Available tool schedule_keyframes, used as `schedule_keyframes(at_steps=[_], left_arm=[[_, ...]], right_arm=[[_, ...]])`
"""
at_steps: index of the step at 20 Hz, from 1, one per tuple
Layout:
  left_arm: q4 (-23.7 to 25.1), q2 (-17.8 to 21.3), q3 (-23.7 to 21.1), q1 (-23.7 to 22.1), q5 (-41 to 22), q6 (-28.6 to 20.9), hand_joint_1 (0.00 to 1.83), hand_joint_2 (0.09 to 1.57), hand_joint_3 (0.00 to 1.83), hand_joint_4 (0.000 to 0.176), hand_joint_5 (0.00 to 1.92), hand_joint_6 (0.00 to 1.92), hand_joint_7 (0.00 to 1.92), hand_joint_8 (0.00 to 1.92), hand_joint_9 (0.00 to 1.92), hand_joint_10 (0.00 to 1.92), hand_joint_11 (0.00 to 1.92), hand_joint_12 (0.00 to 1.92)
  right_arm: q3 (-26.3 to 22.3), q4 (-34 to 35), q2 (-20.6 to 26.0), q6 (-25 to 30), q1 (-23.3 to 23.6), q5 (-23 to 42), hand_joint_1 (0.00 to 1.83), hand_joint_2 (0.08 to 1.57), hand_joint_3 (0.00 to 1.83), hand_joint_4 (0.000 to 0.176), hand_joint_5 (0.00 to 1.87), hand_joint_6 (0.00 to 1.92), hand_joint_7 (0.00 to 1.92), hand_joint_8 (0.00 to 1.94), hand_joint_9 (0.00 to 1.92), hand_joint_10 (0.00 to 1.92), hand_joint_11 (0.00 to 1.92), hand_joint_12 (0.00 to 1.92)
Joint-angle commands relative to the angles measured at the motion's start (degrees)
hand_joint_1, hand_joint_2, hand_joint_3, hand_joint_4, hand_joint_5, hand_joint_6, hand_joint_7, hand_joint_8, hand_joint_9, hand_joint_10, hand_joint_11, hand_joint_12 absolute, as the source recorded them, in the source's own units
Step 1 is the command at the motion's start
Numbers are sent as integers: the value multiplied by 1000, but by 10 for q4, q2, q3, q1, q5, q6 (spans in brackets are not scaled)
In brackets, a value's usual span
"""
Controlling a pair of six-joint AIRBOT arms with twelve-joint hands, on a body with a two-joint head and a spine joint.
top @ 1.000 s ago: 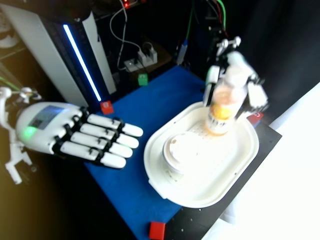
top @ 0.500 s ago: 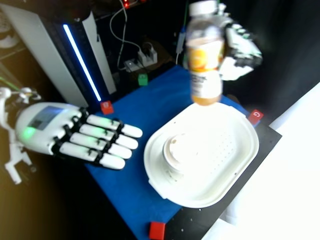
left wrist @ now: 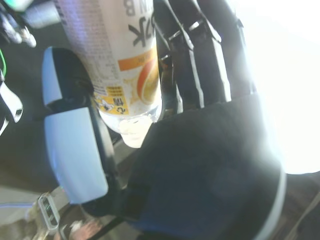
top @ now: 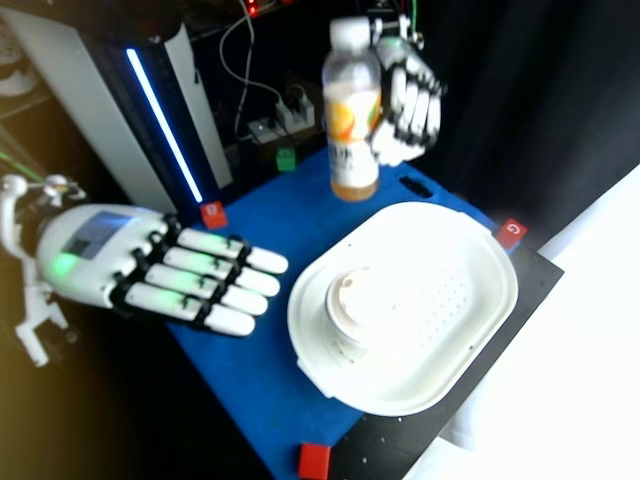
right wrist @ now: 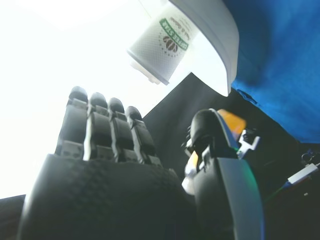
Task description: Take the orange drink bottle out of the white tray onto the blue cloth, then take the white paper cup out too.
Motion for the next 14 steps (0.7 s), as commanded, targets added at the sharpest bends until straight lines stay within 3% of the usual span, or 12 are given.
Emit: schedule_keyframes(at_steps=[1,2,3,4,5,6,7,8,9,10,12,14], left_arm=[[4,-4,0,-1,-70,-14,964,1272,0,0,687,1426,664,889,548,1225,433,1741],[4,-6,1,7,-65,-20,849,1216,0,0,562,874,676,746,546,1162,422,1703],[4,-7,0,16,-58,-24,745,1180,0,0,600,422,716,466,519,1048,369,1674],[4,-7,-2,18,-56,-24,745,1180,0,0,600,422,716,466,519,1048,369,1674],[4,-7,-5,24,-53,-24,745,1186,0,0,546,229,647,264,429,906,200,1618],[4,-6,-8,33,-55,-24,691,1190,0,0,383,78,470,83,286,620,39,1391],[1,-4,-14,45,-62,-24,597,1185,0,56,243,15,342,16,197,426,7,1177],[-4,-1,-19,56,-71,-24,557,1187,0,110,114,2,247,2,103,264,1,811],[-9,4,-25,67,-81,-22,525,1160,0,143,22,0,49,0,20,52,0,161],[-14,9,-32,77,-96,-18,483,1140,0,138,4,0,9,0,3,10,0,31],[-29,19,-44,102,-129,-15,457,1082,0,160,0,0,0,0,0,0,0,0],[-47,32,-56,132,-172,-13,435,1056,0,148,0,0,0,0,0,0,0,0]], right_arm=[[2,-1,1,-2,5,69,439,1322,0,0,0,0,0,0,0,0,0,0],[3,-1,1,-2,5,69,451,1322,0,0,0,0,0,0,0,0,0,0],[4,-1,1,-2,5,69,459,1314,0,0,0,0,0,0,0,0,0,0],[4,-1,1,-2,5,69,459,1314,0,0,0,0,0,0,0,0,0,0],[4,-1,1,-2,5,69,460,1315,0,0,0,0,0,0,0,0,0,0],[4,-1,1,-2,5,69,475,1319,0,0,0,0,0,0,0,0,0,0],[4,-1,1,-1,5,69,493,1320,0,0,0,0,0,0,0,0,0,0],[4,-1,1,-1,5,69,486,1319,0,0,0,0,0,0,0,0,0,0],[4,0,1,-1,5,69,457,1323,0,0,0,0,0,0,0,0,0,0],[4,1,1,-1,5,69,427,1329,3,0,0,0,0,0,0,0,0,0],[4,1,1,-1,5,69,411,1333,4,0,0,0,0,0,0,0,5,2],[4,2,1,0,5,69,425,1344,6,0,0,0,0,0,0,0,0,0]])
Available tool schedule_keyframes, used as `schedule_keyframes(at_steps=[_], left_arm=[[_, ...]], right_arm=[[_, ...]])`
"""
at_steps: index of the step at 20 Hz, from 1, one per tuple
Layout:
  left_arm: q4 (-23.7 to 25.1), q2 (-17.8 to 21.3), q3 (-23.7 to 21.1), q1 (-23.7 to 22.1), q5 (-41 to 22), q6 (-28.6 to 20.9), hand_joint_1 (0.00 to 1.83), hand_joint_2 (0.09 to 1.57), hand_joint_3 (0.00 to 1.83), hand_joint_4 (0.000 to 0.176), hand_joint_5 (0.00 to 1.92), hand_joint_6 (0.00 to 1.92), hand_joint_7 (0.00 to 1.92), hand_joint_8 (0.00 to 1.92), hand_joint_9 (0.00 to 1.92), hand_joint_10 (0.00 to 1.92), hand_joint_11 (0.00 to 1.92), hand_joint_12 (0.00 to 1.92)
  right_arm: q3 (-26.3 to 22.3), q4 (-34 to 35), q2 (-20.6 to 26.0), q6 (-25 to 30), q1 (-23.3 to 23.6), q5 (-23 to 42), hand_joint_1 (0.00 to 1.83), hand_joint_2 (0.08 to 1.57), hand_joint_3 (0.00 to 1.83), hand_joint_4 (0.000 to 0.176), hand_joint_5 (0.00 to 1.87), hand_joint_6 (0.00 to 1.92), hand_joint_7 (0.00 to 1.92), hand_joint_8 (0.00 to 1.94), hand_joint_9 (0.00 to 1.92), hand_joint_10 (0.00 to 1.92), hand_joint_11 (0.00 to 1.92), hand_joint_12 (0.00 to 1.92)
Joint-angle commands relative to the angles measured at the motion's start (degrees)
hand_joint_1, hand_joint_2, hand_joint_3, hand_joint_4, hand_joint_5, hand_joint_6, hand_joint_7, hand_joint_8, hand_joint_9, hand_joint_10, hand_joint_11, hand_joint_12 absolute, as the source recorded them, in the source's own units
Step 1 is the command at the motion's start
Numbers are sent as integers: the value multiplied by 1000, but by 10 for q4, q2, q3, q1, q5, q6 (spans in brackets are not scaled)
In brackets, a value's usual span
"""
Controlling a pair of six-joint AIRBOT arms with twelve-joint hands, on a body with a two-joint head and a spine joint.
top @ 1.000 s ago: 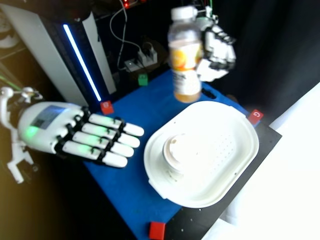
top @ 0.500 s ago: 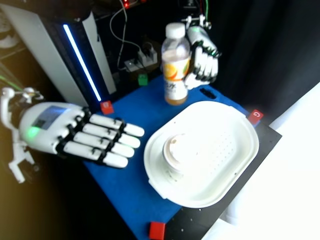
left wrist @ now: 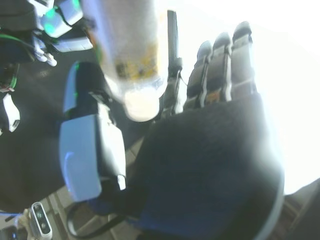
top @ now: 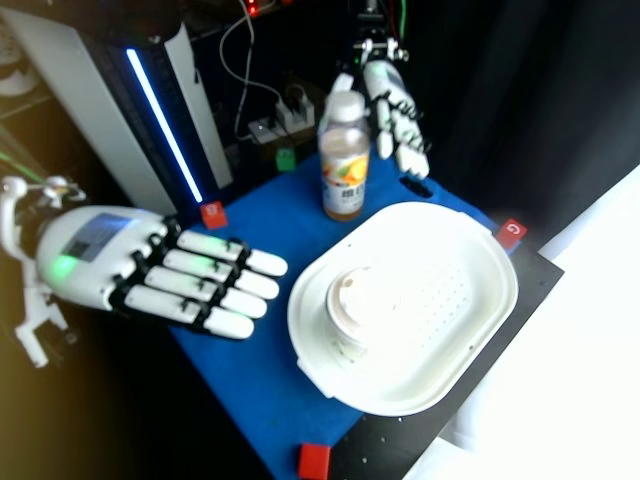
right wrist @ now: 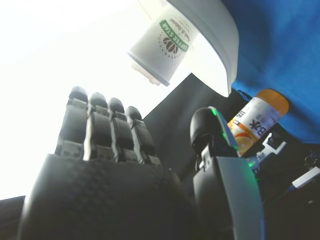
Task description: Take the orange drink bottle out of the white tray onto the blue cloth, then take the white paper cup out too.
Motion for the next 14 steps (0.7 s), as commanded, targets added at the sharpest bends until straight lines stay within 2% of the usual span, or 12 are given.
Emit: schedule_keyframes(at_steps=[1,2,3,5,6,7,9,10,11,12,13,14], left_arm=[[-1,7,-2,-2,-100,0,444,1061,0,170,0,0,0,0,0,0,0,0],[-6,11,-5,5,-113,3,443,1066,0,175,0,0,0,0,0,0,0,0],[-12,16,-7,10,-121,7,432,1058,0,155,0,0,0,0,0,0,0,0],[-26,28,-9,19,-136,21,404,1050,0,103,0,0,0,0,0,0,0,0],[-36,34,-10,22,-137,32,412,1045,0,88,0,0,0,0,0,0,0,0],[-42,37,-10,22,-136,40,467,1067,2,82,0,0,0,0,0,0,0,0],[-56,38,-10,27,-139,50,557,1063,0,87,0,0,0,0,0,0,0,0],[-63,38,-10,32,-146,50,582,1063,0,81,0,0,0,0,0,0,0,0],[-73,38,-11,40,-160,50,605,1058,0,73,0,0,0,0,0,0,0,0],[-79,37,-11,45,-167,50,605,1058,0,73,0,0,0,0,0,0,0,0],[-87,34,-13,49,-175,50,593,1070,2,83,0,0,0,0,0,0,0,0],[-91,32,-13,50,-178,49,579,1079,6,88,0,0,0,0,0,0,0,0]], right_arm=[[2,-2,0,2,5,70,423,1342,5,0,0,0,0,0,0,0,0,0],[3,-2,0,6,5,70,421,1341,4,0,0,0,0,0,0,0,0,0],[4,-2,0,6,5,70,480,1331,0,0,0,0,0,0,0,0,3,1],[8,-6,0,7,14,70,442,1341,3,0,0,0,0,0,0,0,9,8],[15,-9,-5,7,26,69,430,1335,0,0,0,0,0,0,0,0,1,1],[22,-9,-12,7,35,63,381,1315,0,0,0,0,0,0,0,0,0,0],[54,-18,-46,7,71,27,345,1277,0,7,0,0,0,0,0,0,1,0],[74,-26,-65,6,99,-3,362,1265,0,27,0,0,0,0,0,0,0,0],[104,-33,-97,6,129,-38,413,1230,0,75,0,0,0,0,0,0,0,0],[120,-33,-113,6,141,-49,413,1230,0,75,0,0,0,0,0,0,0,0],[142,-33,-135,6,154,-60,444,1228,0,46,0,0,0,0,0,0,0,0],[157,-33,-151,6,165,-69,445,1215,0,54,0,0,0,0,0,0,0,0]])
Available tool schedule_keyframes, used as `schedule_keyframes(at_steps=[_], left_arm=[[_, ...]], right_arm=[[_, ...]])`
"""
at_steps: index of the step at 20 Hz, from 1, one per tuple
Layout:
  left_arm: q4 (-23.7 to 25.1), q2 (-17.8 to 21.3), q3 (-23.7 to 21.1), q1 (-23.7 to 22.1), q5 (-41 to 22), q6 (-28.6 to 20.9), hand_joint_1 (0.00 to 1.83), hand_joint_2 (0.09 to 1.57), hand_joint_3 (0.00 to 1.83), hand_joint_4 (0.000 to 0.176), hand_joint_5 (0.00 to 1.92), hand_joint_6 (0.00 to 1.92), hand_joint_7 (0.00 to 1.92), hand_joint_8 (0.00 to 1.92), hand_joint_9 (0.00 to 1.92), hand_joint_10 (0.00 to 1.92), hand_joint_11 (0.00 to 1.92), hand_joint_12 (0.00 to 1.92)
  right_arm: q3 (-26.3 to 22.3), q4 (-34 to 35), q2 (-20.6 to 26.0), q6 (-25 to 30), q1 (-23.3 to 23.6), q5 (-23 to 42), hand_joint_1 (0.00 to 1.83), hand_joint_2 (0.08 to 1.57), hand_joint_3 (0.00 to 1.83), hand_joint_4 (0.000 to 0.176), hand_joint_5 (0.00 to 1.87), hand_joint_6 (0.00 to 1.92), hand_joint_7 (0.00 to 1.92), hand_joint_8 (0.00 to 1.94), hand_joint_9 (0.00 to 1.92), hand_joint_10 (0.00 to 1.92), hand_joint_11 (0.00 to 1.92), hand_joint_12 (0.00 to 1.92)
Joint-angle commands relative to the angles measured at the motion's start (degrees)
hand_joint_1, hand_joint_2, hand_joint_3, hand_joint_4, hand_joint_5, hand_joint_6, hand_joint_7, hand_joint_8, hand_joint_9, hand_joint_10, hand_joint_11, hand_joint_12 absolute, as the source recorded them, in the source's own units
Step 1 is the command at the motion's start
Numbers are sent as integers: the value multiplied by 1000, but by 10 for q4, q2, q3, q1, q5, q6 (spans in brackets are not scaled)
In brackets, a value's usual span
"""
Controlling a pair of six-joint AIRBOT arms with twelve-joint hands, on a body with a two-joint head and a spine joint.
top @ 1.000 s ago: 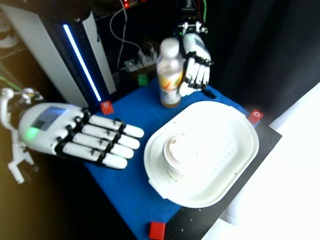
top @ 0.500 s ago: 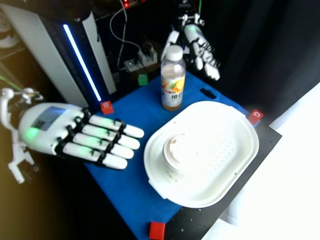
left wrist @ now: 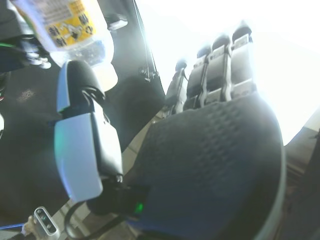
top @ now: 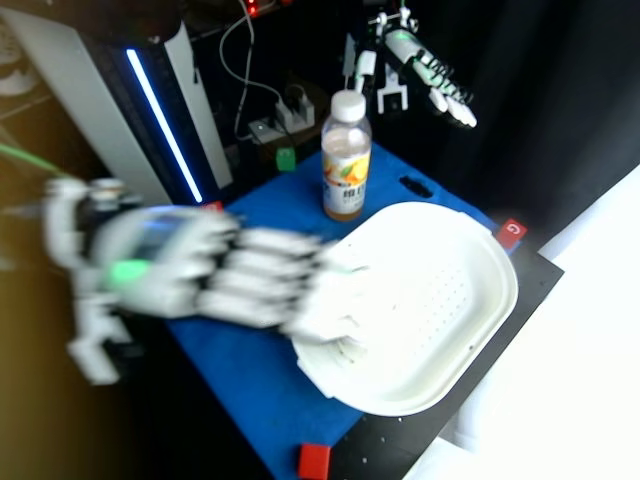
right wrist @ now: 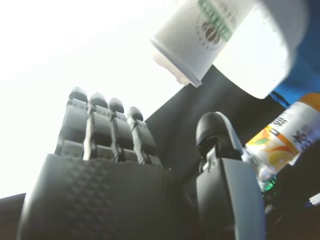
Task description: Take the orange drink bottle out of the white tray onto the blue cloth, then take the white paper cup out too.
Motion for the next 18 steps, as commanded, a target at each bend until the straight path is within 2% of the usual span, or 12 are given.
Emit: schedule_keyframes(at_steps=[1,4,5,7,10,11,12,13,15,16,17,18], left_arm=[[0,-3,1,-3,-83,-3,569,1081,6,94,0,0,0,0,0,0,0,0],[-8,-3,1,-2,-89,-3,538,1087,6,90,0,0,0,0,0,0,0,0],[-11,-3,0,0,-93,-3,560,1095,7,102,0,0,0,0,0,0,0,0],[-15,-3,-1,5,-98,-4,558,1101,8,114,0,0,0,0,0,0,0,0],[-18,-2,-2,12,-105,-9,585,1098,3,87,0,0,0,0,0,0,0,0],[-18,-2,-2,12,-105,-9,597,1107,7,61,0,0,0,0,0,0,0,0],[-19,-3,-2,12,-105,-9,597,1103,4,57,0,0,0,0,0,0,0,0],[-21,-4,-2,12,-105,-9,605,1094,0,84,0,0,0,0,0,0,0,0],[-21,-6,-2,12,-105,-9,631,1104,4,77,0,0,0,0,0,0,0,0],[-21,-6,-2,13,-105,-10,641,1107,5,62,0,0,0,0,0,0,0,0],[-22,-6,-2,13,-105,-10,623,1105,3,78,0,0,0,0,0,0,0,0],[-23,-7,-2,13,-106,-10,623,1105,3,78,0,0,0,0,0,0,0,0]], right_arm=[[12,1,-4,1,15,53,466,1200,0,42,0,0,0,0,0,0,0,0],[55,6,-43,1,34,29,483,1159,0,41,0,0,0,0,0,0,0,0],[70,10,-58,1,36,22,518,1131,0,52,0,0,0,0,0,0,0,0],[93,20,-78,1,38,12,557,1133,0,44,0,0,0,0,0,0,0,0],[115,35,-98,1,38,-2,594,1130,0,28,0,0,0,0,0,0,6,3],[116,37,-98,1,38,-4,600,1130,0,21,0,0,0,0,0,0,0,0],[118,39,-98,1,37,-4,601,1125,0,22,0,0,0,0,0,0,0,0],[122,41,-99,1,37,-4,621,1125,0,22,0,0,0,0,0,0,0,0],[130,50,-103,1,37,-5,620,1122,0,13,0,0,0,0,0,0,0,0],[135,55,-106,2,37,-8,633,1117,0,1,0,0,0,0,0,0,42,20],[141,55,-109,13,37,-12,625,1116,16,0,0,0,0,0,0,0,1,668],[150,55,-115,34,37,-16,625,1116,16,0,0,0,0,0,0,0,1,668]])
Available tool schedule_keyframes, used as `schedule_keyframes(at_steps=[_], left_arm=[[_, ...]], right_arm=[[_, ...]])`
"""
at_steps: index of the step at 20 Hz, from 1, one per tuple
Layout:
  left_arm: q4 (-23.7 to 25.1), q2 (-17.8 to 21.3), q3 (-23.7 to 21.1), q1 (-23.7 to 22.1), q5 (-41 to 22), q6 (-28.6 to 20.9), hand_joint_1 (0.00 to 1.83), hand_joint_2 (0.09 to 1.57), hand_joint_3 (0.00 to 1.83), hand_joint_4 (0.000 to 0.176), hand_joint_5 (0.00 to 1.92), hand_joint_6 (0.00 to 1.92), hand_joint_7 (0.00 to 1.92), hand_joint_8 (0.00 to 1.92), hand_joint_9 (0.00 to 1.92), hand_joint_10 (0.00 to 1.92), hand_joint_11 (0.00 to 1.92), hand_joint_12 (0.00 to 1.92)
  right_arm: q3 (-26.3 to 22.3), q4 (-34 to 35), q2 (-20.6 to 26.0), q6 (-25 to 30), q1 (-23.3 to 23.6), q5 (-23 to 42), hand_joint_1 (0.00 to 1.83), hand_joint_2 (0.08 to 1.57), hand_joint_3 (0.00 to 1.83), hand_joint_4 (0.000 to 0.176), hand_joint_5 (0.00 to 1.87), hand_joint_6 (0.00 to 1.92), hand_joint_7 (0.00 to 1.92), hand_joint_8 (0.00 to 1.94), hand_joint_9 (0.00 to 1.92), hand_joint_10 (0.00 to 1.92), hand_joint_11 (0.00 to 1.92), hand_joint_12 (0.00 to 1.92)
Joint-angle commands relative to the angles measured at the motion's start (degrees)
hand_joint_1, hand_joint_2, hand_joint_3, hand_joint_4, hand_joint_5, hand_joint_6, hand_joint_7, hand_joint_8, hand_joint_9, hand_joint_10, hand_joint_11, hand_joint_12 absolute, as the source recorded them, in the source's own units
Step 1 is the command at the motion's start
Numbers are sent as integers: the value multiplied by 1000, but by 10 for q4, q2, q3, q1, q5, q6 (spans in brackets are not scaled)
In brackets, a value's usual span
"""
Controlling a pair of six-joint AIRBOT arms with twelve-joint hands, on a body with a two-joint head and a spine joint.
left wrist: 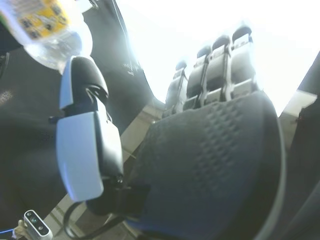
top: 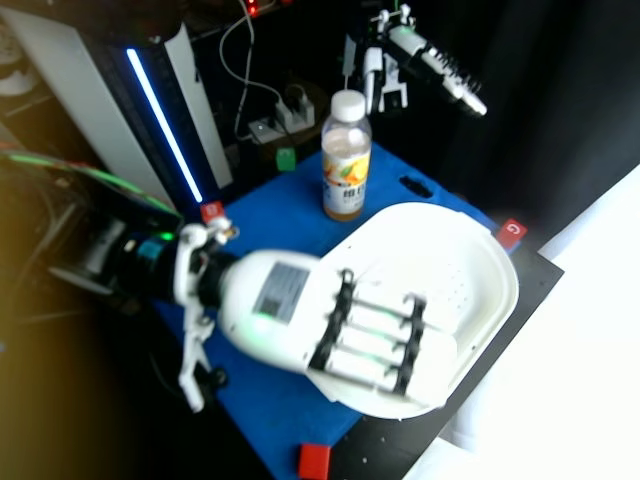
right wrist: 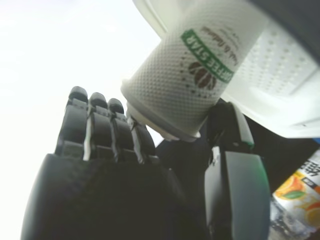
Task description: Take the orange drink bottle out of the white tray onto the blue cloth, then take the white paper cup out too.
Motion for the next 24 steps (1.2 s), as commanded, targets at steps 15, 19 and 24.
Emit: schedule_keyframes(at_steps=[15,19,24], left_arm=[[-10,-1,0,7,-89,-8,532,1154,9,128,0,0,0,0,0,0,0,0],[-13,-2,0,11,-92,-8,525,1148,2,146,0,0,0,0,0,0,0,0],[-14,-4,1,11,-92,-8,566,1151,1,136,0,0,0,0,0,0,0,0]], right_arm=[[-17,-43,17,74,9,55,962,1337,10,0,575,1626,621,1904,942,1921,1115,1921],[-51,-63,40,74,9,89,972,1311,0,0,623,1551,486,1921,769,1921,943,1921],[-99,-89,75,74,9,146,1002,1305,0,0,625,1539,431,1693,619,1921,792,1921]])
